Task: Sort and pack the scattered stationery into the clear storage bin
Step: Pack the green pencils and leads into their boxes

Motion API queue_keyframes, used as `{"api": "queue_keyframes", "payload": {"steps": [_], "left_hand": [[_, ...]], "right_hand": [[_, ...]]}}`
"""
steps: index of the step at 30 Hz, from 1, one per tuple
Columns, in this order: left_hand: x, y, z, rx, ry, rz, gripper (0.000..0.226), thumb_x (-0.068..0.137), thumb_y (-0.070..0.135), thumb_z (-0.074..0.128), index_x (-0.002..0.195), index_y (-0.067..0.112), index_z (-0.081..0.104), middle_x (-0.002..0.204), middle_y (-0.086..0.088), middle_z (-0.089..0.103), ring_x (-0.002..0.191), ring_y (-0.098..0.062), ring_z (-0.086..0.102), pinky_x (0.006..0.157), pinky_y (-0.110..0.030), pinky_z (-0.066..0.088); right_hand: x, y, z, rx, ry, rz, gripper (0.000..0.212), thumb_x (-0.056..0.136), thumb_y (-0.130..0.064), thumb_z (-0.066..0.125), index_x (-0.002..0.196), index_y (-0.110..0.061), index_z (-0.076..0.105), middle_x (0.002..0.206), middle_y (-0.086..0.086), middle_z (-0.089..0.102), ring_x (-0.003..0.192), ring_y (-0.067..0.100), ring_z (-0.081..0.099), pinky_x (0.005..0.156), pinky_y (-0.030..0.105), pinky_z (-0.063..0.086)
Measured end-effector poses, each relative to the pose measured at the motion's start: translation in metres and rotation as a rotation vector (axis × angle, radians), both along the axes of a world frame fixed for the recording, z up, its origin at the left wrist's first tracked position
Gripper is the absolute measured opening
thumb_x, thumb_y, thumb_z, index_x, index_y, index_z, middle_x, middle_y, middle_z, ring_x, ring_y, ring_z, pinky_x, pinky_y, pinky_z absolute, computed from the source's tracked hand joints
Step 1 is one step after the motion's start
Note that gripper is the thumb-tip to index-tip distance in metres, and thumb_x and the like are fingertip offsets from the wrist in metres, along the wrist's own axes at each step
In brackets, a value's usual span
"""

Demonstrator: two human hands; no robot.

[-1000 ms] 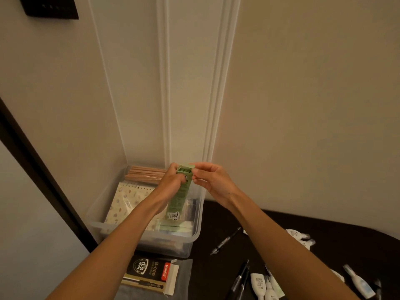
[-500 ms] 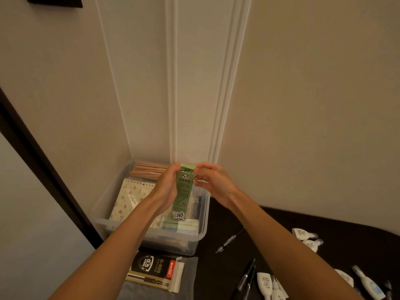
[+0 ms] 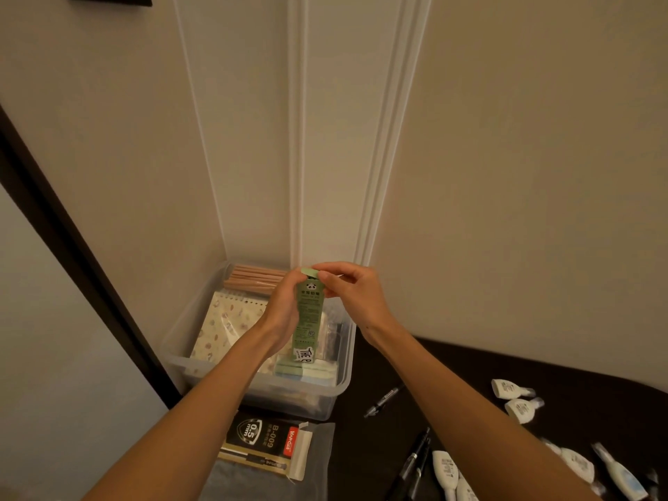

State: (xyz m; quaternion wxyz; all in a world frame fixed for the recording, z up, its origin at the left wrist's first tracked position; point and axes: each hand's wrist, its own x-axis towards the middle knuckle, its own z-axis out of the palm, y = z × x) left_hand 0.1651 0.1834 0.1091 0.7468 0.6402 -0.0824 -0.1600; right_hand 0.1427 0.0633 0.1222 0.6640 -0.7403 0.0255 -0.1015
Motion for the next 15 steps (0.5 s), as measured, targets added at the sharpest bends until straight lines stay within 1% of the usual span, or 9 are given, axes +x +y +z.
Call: {"api": "queue_keyframes", "payload": {"steps": [2, 4, 7, 9, 10, 12, 13, 15], "left_hand": [[-0.0008, 0.0005, -0.0005, -0.047, 0.004, 0.009, 0.034, 0.097, 0.02, 0.03, 0.099, 0.007, 0.061, 0.098, -0.012, 0.062, 0.095, -0.024, 0.054, 0.087, -0.043, 0.041], [-0.0009, 0.0011, -0.0015, -0.1, 0.008, 0.01, 0.031, 0.093, 0.024, 0.036, 0.098, 0.004, 0.06, 0.098, -0.014, 0.061, 0.095, -0.025, 0.053, 0.086, -0.043, 0.041], [-0.0018, 0.0014, 0.0004, -0.141, 0.008, 0.006, 0.048, 0.081, 0.033, 0.042, 0.107, -0.005, 0.057, 0.1, -0.019, 0.058, 0.092, -0.025, 0.053, 0.084, -0.04, 0.041], [-0.0016, 0.0011, -0.0014, -0.121, 0.008, 0.002, 0.051, 0.085, 0.034, 0.041, 0.111, -0.007, 0.055, 0.101, -0.019, 0.058, 0.093, -0.025, 0.052, 0.085, -0.041, 0.041], [-0.0013, 0.0007, -0.0027, -0.098, 0.003, 0.003, 0.047, 0.09, 0.033, 0.039, 0.11, -0.006, 0.056, 0.101, -0.019, 0.058, 0.093, -0.025, 0.052, 0.086, -0.041, 0.041], [0.0008, 0.0003, -0.0048, -0.018, -0.035, 0.012, 0.035, 0.098, 0.027, 0.034, 0.103, 0.002, 0.058, 0.097, -0.013, 0.059, 0.092, -0.021, 0.053, 0.083, -0.037, 0.042], [0.0025, 0.0008, -0.0046, 0.038, -0.077, 0.019, 0.029, 0.099, 0.025, 0.034, 0.098, 0.008, 0.058, 0.096, -0.008, 0.06, 0.091, -0.018, 0.055, 0.081, -0.033, 0.043], [0.0064, 0.0047, -0.0026, 0.16, -0.189, 0.051, 0.017, 0.098, 0.023, 0.042, 0.093, 0.021, 0.058, 0.094, 0.0, 0.062, 0.088, -0.014, 0.058, 0.075, -0.026, 0.045]], "right_hand": [[0.0009, 0.0011, -0.0005, -0.013, -0.008, -0.003, 0.018, 0.087, -0.002, 0.06, 0.102, -0.001, 0.07, 0.084, 0.003, 0.068, 0.07, 0.009, 0.06, 0.066, 0.014, 0.052], [0.0021, 0.0007, -0.0008, -0.027, -0.012, 0.002, 0.018, 0.087, -0.002, 0.06, 0.102, -0.001, 0.07, 0.083, 0.003, 0.068, 0.068, 0.009, 0.06, 0.065, 0.014, 0.052], [0.003, -0.0014, -0.0007, -0.055, -0.021, 0.012, 0.018, 0.087, -0.002, 0.061, 0.103, -0.002, 0.07, 0.08, 0.0, 0.068, 0.061, 0.003, 0.061, 0.063, 0.014, 0.051], [0.0037, -0.0021, -0.0003, -0.093, -0.033, 0.008, 0.017, 0.086, -0.001, 0.061, 0.101, -0.002, 0.07, 0.077, -0.003, 0.068, 0.057, 0.001, 0.06, 0.063, 0.014, 0.052], [0.0039, -0.0024, -0.0003, -0.116, -0.04, 0.004, 0.017, 0.086, -0.002, 0.062, 0.1, -0.003, 0.071, 0.076, -0.004, 0.067, 0.057, 0.001, 0.06, 0.063, 0.014, 0.052], [0.0047, -0.0037, -0.0008, -0.145, -0.053, -0.008, 0.016, 0.086, -0.003, 0.062, 0.099, -0.003, 0.071, 0.076, -0.005, 0.067, 0.057, 0.001, 0.06, 0.063, 0.014, 0.052], [0.0052, -0.0046, -0.001, -0.15, -0.056, -0.013, 0.015, 0.086, -0.003, 0.063, 0.098, -0.003, 0.071, 0.077, -0.004, 0.068, 0.057, 0.001, 0.061, 0.063, 0.014, 0.053], [0.0057, -0.0063, -0.0017, -0.152, -0.06, -0.015, 0.015, 0.086, -0.004, 0.063, 0.098, -0.005, 0.072, 0.079, -0.002, 0.069, 0.059, 0.003, 0.062, 0.063, 0.015, 0.053]]}}
